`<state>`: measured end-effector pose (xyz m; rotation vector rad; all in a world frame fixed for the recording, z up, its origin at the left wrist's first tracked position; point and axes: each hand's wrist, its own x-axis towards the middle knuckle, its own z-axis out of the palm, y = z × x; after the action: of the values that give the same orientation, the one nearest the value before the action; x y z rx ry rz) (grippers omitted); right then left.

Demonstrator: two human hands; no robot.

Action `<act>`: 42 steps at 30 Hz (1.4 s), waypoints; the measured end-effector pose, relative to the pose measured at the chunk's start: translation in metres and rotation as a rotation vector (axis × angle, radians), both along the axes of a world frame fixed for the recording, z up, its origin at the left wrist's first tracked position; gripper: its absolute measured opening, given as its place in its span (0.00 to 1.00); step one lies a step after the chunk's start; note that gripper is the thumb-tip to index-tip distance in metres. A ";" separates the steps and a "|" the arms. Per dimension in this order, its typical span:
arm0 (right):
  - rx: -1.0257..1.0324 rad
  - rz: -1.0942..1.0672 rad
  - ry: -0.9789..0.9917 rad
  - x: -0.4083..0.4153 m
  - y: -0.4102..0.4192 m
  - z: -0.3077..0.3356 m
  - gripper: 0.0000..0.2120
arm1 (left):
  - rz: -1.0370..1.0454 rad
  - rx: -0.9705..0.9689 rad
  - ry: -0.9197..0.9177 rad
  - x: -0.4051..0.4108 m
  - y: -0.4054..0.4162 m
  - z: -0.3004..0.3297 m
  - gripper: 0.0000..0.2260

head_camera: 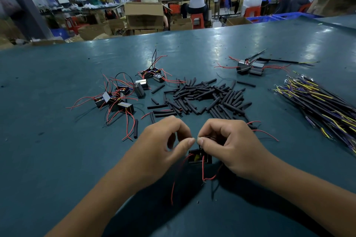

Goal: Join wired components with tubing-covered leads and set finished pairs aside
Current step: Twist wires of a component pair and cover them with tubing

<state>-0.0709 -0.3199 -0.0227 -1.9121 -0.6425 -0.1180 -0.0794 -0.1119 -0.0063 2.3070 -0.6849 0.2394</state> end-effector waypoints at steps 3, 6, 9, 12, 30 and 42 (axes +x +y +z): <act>0.040 -0.003 0.065 0.002 -0.001 0.000 0.07 | -0.027 0.168 -0.283 0.000 0.001 0.003 0.08; 0.036 0.003 0.082 0.002 0.000 0.000 0.06 | -0.036 0.246 -0.445 0.001 0.001 0.003 0.09; 0.039 0.005 0.083 0.002 0.001 0.001 0.06 | -0.037 0.295 -0.531 0.002 0.001 0.003 0.09; 0.042 0.015 0.087 0.001 0.001 0.001 0.06 | -0.041 0.322 -0.565 0.004 0.001 0.004 0.07; 0.169 0.027 0.180 0.004 0.000 0.000 0.07 | -0.097 -0.244 0.259 0.005 -0.007 -0.014 0.05; -0.219 -0.067 0.040 0.017 -0.016 0.003 0.08 | -0.029 0.144 0.185 0.013 0.010 -0.010 0.04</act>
<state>-0.0544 -0.3362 -0.0197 -2.1428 -0.5840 -0.0535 -0.0663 -0.1016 -0.0160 2.4167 -0.6587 -0.0383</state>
